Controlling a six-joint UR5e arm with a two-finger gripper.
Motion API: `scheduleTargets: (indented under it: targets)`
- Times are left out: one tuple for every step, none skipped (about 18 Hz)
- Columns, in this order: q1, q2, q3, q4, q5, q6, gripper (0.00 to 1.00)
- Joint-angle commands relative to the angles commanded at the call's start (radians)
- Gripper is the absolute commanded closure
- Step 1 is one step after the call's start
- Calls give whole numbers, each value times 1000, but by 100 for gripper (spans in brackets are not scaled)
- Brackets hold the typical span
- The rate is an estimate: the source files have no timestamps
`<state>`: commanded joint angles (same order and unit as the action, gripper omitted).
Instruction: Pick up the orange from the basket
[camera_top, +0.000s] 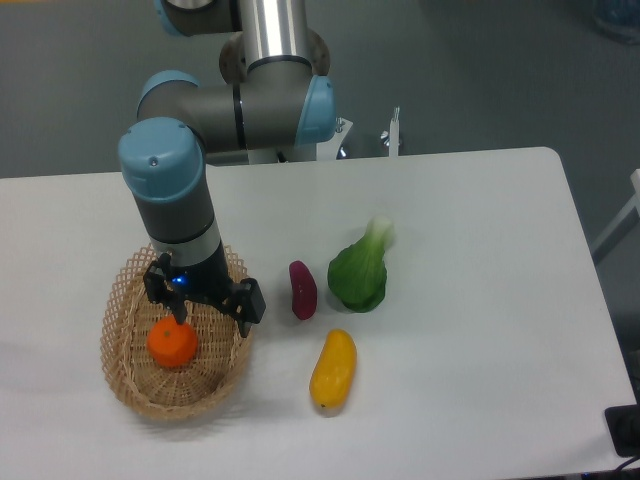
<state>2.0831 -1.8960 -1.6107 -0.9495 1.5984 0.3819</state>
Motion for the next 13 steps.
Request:
scheduleTargets:
  targets:
    - [2,0,-1,0,0,0,0]
    - [2,-3,0,0,0,0,0]
    - [2,-3,0,0,0,0,0]
    - [2,-3,-1,0,2,0,0]
    - [2,-2,-11,0,2,0,0]
    - [2,0,-14,0,3,0,0]
    - [3,0,-14,0,0,-5,0]
    - [2,0,-11,0,-5,-6,0]
    - [2,0,-12,0,-9,-8,0]
    - [2,0,-15,-2,-2,-8,0]
    - [2,0,-20,-3,2,-6,0]
    - [3,0,-21,-3,3,-6,0]
    - [2,0,-21,-2,3,-5,0]
